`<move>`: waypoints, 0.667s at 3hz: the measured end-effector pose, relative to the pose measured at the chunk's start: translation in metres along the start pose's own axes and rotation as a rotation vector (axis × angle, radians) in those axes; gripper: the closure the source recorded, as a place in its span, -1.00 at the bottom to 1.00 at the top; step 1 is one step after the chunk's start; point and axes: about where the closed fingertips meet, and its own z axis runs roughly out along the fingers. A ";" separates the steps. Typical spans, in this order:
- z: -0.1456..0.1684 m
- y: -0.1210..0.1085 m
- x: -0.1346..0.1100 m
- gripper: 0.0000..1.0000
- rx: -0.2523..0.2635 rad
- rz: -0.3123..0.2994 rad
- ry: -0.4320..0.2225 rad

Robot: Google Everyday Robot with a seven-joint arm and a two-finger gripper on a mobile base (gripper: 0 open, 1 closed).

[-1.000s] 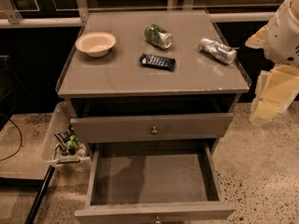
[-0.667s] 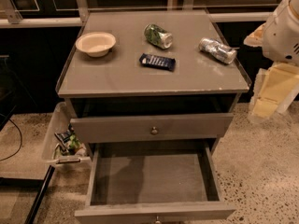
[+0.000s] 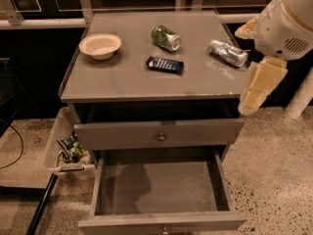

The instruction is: Place rxbar blueberry into middle drawer

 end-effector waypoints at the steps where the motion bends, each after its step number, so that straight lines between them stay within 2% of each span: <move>1: 0.018 -0.015 -0.006 -1.00 -0.003 -0.014 -0.046; 2: 0.018 -0.015 -0.006 -1.00 -0.003 -0.014 -0.046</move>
Offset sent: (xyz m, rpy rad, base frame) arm 0.0172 0.0061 -0.0074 0.0313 -0.0091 0.0224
